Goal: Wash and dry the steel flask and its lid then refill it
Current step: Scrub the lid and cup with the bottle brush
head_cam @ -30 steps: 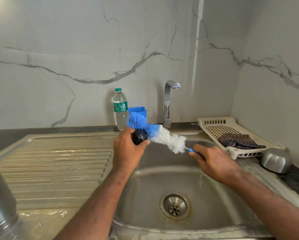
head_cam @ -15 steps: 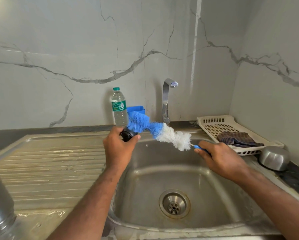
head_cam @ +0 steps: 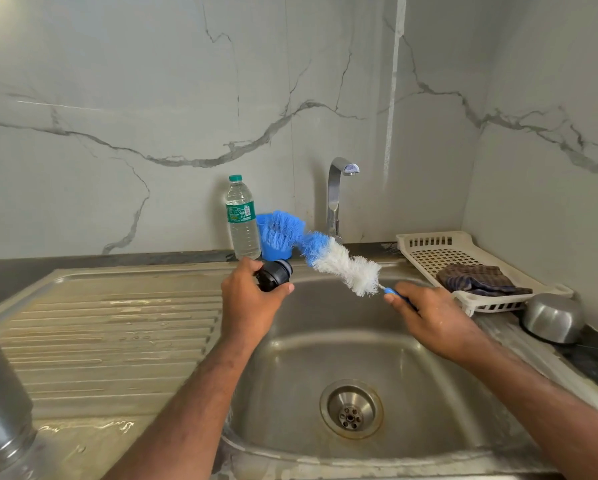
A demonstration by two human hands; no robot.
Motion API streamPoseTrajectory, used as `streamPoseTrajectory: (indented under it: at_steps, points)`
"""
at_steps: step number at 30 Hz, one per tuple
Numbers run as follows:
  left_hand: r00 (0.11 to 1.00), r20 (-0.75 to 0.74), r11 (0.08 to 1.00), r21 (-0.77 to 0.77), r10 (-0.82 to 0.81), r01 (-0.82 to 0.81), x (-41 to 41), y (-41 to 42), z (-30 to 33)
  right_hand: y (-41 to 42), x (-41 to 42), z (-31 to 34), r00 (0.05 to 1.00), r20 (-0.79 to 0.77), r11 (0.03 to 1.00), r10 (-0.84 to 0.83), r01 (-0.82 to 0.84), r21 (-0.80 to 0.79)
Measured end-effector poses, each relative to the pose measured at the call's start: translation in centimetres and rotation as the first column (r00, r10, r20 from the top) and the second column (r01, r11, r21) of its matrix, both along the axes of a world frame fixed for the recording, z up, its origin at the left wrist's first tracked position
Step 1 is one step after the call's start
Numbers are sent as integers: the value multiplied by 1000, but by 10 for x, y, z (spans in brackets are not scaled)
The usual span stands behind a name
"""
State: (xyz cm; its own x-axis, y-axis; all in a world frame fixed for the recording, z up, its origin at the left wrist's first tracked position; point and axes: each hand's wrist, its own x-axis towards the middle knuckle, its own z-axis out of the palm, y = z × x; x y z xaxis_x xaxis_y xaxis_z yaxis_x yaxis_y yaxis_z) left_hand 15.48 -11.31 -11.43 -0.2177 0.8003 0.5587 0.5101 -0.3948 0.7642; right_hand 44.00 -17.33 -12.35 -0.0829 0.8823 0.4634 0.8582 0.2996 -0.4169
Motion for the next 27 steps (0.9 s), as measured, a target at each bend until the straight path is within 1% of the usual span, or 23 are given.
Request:
streamPoseTrajectory:
  at_steps: [4, 8, 12, 14, 17, 19, 24, 27]
  points:
    - [1000, 1, 1000, -5, 15, -15, -1, 4, 0, 2, 3, -4, 999, 26, 998, 24, -23, -53]
    - [998, 29, 998, 10, 64, -64, -8, 5, 3, 0, 10, -7, 999, 50, 998, 12, -9, -67]
    - [993, 71, 995, -24, 98, -97, -12, 5, 5, -4, 8, -4, 994, 103, 997, 20, -12, -74]
    - [996, 39, 996, -36, 83, -82, -12, 4, 4, -5, 5, -3, 990, 142, 997, 7, 3, -71]
    - [998, -64, 1000, -6, 27, -28, -3, 1, 2, -4, -2, -2, 976, 215, 996, -32, 49, -74]
    - [996, -81, 999, 17, 29, -28, -1, 0, 4, -4, -2, -2, 979, 199, 997, -41, 54, -57]
    - [995, 42, 996, 15, 89, -90, -13, 4, 7, -7, 7, 0, 977, 212, 997, -37, 49, -54]
    - [999, -1, 999, 20, 35, -35, -7, 2, 5, -5, 0, -1, 976, 214, 998, -28, 38, -41]
